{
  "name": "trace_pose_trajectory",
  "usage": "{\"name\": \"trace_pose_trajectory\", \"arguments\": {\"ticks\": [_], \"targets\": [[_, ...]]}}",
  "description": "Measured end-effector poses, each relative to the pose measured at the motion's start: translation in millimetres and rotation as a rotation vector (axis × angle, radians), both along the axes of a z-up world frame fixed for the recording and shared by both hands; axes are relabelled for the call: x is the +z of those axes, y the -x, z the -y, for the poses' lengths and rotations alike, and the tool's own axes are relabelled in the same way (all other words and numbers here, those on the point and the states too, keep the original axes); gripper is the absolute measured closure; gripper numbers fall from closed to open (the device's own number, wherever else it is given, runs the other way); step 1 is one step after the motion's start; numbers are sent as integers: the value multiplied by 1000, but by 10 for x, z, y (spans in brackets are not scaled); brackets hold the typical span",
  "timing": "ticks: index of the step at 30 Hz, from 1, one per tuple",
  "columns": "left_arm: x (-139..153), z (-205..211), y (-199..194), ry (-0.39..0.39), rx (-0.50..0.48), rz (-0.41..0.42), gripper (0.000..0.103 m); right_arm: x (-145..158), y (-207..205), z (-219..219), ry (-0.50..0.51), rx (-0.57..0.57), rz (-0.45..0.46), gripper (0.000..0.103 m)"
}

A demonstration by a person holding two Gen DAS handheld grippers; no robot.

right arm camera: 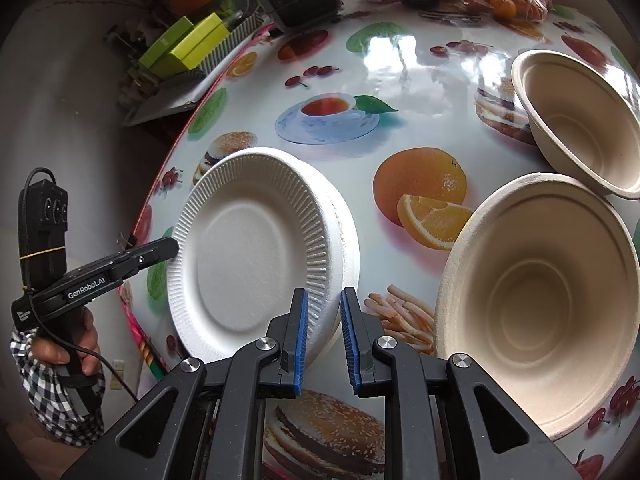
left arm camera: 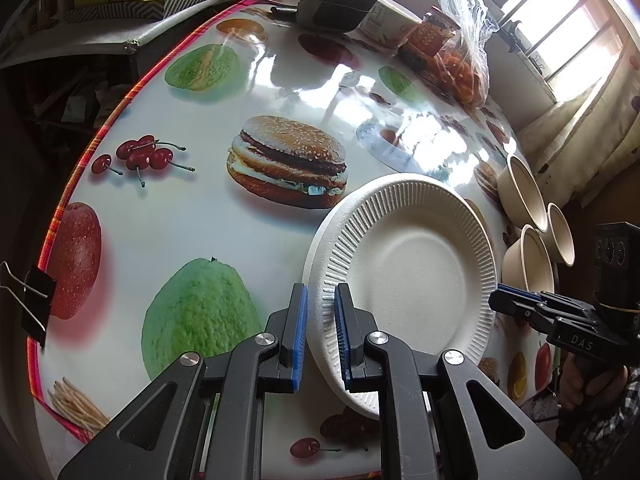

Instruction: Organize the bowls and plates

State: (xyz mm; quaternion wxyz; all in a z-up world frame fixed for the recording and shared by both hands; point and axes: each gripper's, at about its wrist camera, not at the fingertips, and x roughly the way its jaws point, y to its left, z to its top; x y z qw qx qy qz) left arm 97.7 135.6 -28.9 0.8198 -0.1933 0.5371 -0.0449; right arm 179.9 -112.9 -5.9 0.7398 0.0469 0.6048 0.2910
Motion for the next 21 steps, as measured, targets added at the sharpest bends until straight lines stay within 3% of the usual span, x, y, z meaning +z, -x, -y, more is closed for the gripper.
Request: {"name": "trace_pose_trajectory", "arguments": {"ticks": [16,21], "targets": [[-15,-6,-4,10,-1,-2,89,15,-10,19,2,-9,4,85],[-21,-2,-4,12,-2,-5,88,18,-1,16,1,-6,4,78]]}}
